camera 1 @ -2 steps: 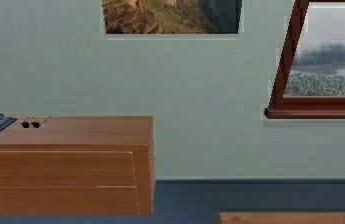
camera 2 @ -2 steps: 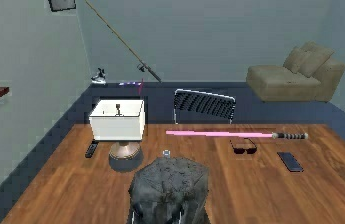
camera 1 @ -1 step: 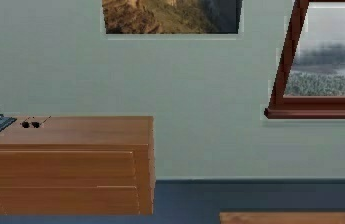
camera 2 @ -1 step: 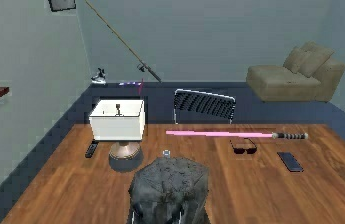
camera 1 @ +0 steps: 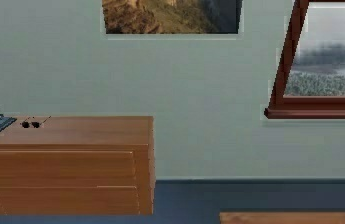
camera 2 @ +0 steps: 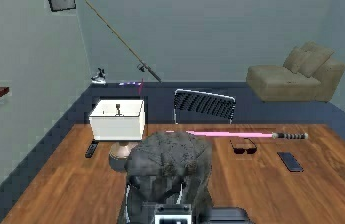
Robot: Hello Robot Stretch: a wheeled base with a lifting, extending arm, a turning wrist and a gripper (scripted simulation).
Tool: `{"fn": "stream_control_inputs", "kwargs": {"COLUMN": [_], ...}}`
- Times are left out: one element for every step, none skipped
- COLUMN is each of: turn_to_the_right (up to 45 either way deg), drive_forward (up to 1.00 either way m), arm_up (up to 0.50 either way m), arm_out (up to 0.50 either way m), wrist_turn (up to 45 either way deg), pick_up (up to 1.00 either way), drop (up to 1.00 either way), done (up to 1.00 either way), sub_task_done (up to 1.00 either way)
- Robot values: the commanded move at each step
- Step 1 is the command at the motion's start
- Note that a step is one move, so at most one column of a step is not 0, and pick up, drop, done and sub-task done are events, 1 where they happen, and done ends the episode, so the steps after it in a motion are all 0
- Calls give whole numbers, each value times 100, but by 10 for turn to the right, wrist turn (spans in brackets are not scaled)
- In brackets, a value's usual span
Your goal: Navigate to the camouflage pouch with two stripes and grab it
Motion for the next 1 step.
{"fn": "stream_control_inputs", "kwargs": {"turn_to_the_right": [0], "drive_forward": [0], "arm_up": [0], "arm_out": [0], "wrist_turn": [0], "pick_up": [0], "drop": [0], "done": [100], "sub_task_done": [0]}}
